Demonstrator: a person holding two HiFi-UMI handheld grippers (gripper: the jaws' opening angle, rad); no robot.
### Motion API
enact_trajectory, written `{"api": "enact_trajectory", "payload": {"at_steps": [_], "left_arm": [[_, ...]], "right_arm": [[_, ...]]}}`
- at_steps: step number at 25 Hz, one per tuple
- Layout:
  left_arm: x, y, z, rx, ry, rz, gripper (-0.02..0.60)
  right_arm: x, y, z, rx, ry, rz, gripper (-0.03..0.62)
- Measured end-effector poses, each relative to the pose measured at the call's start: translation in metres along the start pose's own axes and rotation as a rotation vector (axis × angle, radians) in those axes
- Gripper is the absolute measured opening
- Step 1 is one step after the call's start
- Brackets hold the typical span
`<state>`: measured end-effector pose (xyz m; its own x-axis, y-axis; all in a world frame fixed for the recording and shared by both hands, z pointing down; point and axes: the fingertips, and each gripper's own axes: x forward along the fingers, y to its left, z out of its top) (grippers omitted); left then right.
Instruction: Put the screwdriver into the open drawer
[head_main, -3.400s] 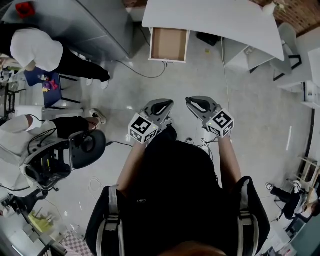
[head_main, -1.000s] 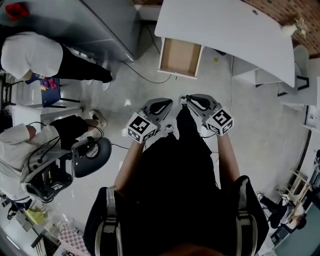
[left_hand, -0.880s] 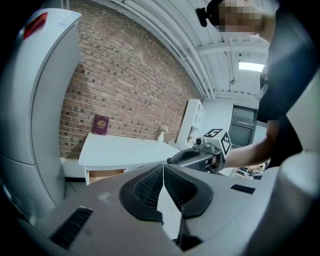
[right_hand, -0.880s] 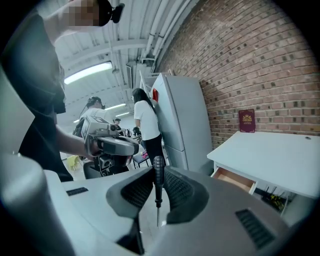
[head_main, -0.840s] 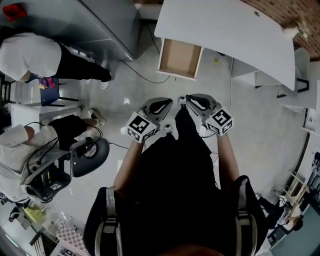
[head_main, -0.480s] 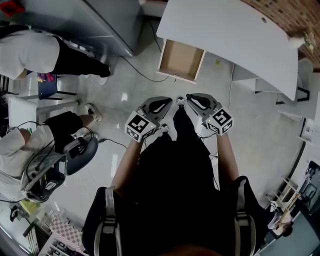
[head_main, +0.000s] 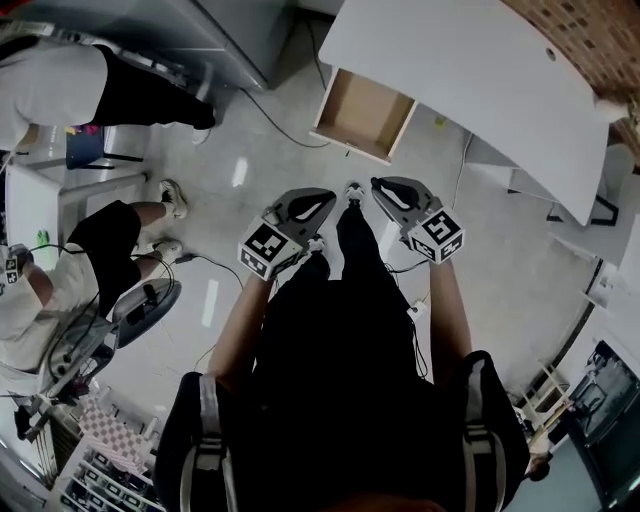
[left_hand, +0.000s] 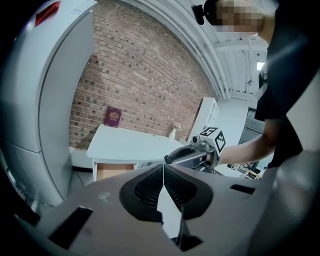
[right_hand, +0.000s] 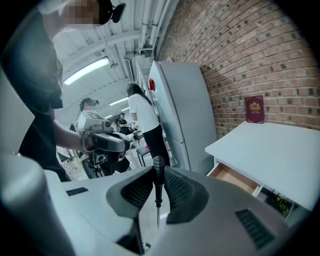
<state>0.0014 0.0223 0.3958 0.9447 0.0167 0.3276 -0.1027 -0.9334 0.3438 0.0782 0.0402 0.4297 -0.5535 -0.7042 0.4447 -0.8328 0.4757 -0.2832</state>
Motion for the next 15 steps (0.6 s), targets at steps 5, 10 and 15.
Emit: {"api": "enact_trajectory", "payload": {"at_steps": [5,10,15], "left_arm": [[0.006,0.019,-0.005,-0.018,0.014,0.032,0.017],[0.019,0.032,-0.009,-0.044,0.019,0.062,0.016],[0.026,0.040,-0.015,-0.064,0.036,0.096,0.017]], "right_arm": [[0.014,-0.022,-0.002,-0.028,0.035,0.008,0.123],[0.024,-0.046,-0.013,-0.045,0.087,0.033,0.123],[0.034,-0.069,-0.025,-0.061,0.114,0.049,0.123]]}}
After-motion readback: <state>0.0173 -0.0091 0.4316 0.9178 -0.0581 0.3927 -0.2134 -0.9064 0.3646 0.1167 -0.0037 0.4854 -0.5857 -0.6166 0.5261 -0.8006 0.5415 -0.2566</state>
